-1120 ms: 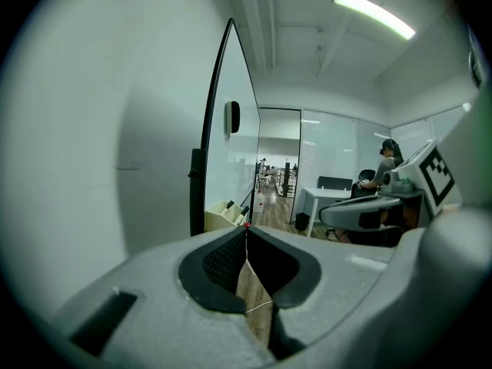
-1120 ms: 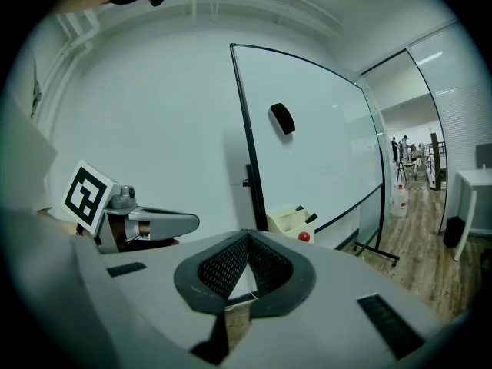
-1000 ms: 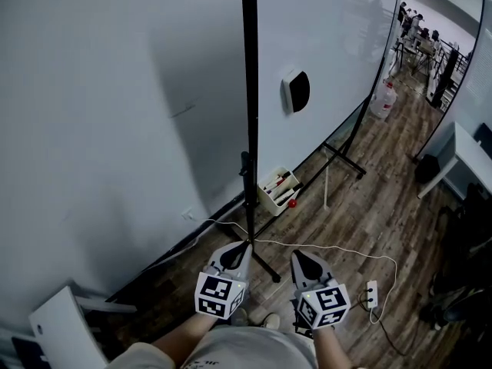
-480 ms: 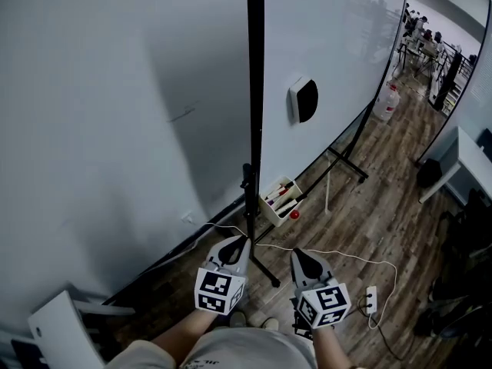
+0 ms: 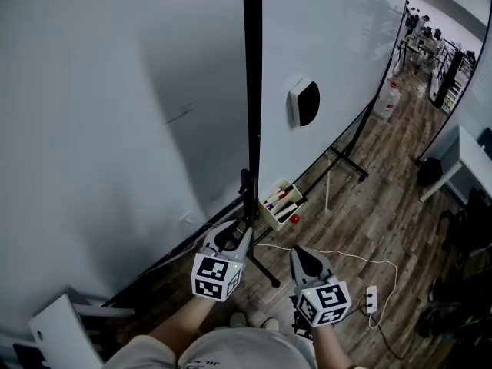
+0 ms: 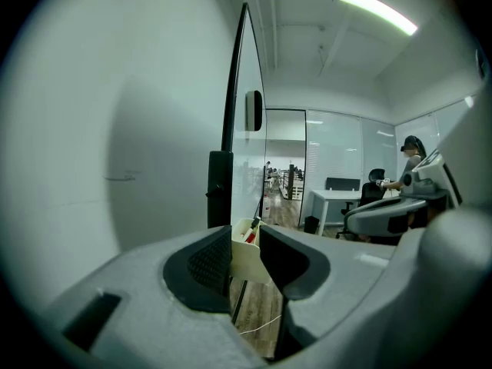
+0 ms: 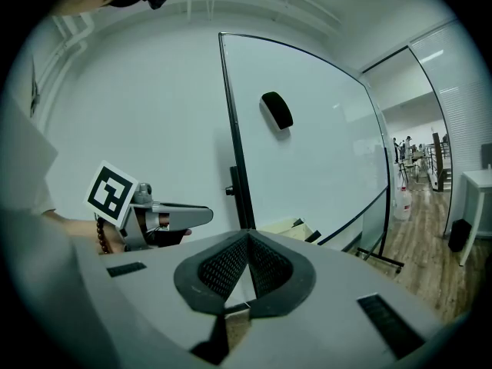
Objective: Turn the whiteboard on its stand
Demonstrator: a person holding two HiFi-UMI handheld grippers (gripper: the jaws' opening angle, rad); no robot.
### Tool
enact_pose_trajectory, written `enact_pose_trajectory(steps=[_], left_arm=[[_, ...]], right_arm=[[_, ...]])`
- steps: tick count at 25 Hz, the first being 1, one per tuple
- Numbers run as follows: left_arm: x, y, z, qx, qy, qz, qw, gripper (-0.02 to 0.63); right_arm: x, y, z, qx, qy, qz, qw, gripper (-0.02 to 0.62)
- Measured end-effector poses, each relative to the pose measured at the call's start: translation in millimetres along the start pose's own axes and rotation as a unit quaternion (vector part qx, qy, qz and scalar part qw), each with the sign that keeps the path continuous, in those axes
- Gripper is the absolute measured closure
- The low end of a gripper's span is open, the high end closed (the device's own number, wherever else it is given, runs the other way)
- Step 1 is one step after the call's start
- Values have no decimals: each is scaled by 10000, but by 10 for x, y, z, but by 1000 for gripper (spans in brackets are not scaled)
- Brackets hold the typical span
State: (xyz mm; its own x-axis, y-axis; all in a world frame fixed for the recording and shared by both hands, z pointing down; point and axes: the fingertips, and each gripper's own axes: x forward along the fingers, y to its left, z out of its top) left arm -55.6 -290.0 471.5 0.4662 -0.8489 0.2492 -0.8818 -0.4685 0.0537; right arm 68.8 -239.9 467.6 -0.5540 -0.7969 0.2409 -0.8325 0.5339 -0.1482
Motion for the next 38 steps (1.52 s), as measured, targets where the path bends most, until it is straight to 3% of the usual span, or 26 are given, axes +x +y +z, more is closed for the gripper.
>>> enact_pose_trajectory(steps=[10, 15, 25, 33, 38], left_arm=[[516, 277, 33, 98, 176, -184, 9996, 377], [732, 364, 48, 148, 242, -219, 9994, 348], [1027, 433, 83, 332, 326, -258, 9986, 348], [1096, 405, 90, 354, 299, -395, 9981, 407], [1090, 381, 87, 287, 250, -414, 9984, 410]], right_arm=[[21, -114, -68, 120, 78, -122, 9998, 589], [6, -151, -101, 173, 102, -187, 9996, 589], [-14, -242, -142, 258, 175, -324, 9990, 589], [33, -247, -163, 279, 208, -356, 9988, 589], [66, -211, -210, 289, 278, -321, 9987, 589]])
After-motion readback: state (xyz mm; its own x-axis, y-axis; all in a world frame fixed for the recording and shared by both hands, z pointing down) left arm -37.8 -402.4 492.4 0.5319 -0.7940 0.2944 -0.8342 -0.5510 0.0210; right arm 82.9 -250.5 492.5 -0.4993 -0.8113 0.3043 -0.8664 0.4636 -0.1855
